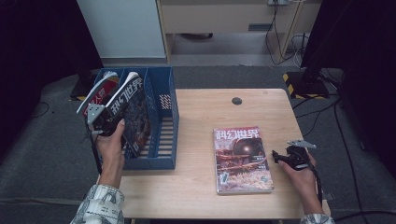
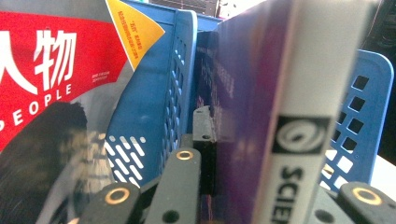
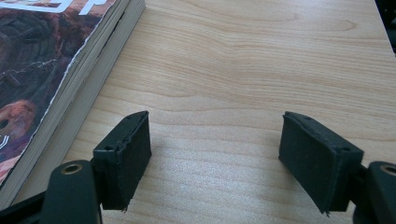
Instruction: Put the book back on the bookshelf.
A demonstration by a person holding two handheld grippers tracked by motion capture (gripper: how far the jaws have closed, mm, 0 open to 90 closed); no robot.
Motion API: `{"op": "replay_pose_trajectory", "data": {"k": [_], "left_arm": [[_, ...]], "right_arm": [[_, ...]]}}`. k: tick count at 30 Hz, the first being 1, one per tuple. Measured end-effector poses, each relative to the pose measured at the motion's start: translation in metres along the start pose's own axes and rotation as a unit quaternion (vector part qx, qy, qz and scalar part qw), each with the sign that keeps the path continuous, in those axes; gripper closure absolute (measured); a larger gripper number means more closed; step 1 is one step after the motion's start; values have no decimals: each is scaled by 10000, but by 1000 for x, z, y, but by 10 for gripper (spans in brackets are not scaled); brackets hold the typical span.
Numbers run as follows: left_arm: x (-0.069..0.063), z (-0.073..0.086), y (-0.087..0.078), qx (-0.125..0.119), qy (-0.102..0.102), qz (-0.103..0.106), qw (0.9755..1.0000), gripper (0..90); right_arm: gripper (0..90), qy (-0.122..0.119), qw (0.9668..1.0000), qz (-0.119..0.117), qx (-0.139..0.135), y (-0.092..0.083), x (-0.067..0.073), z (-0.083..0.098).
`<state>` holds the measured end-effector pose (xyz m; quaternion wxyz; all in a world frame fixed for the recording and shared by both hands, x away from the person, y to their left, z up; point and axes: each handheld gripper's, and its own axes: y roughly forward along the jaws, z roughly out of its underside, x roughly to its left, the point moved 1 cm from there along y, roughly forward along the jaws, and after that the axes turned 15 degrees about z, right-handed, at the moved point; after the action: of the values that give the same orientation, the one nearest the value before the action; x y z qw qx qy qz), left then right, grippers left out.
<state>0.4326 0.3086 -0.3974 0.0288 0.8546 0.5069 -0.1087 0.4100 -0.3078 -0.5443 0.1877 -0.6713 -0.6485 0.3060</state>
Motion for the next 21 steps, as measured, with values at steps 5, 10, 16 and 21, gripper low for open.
{"op": "replay_pose_trajectory", "data": {"k": [5,10,16,21], "left_arm": [[1,-2,0,-73,-19,13,10000,826],[0,-3,3,-76,16,23,10000,826],[-2,-2,7,-117,26,59,9999,825],[-3,1,7,-99,27,52,9999,825]], "right_arm": [[251,-3,10000,3,-3,0,0,0],[251,-10,10000,1,-2,0,0,0],[251,-11,10000,1,-3,0,0,0],[251,-10,10000,1,-2,0,0,0]]}}
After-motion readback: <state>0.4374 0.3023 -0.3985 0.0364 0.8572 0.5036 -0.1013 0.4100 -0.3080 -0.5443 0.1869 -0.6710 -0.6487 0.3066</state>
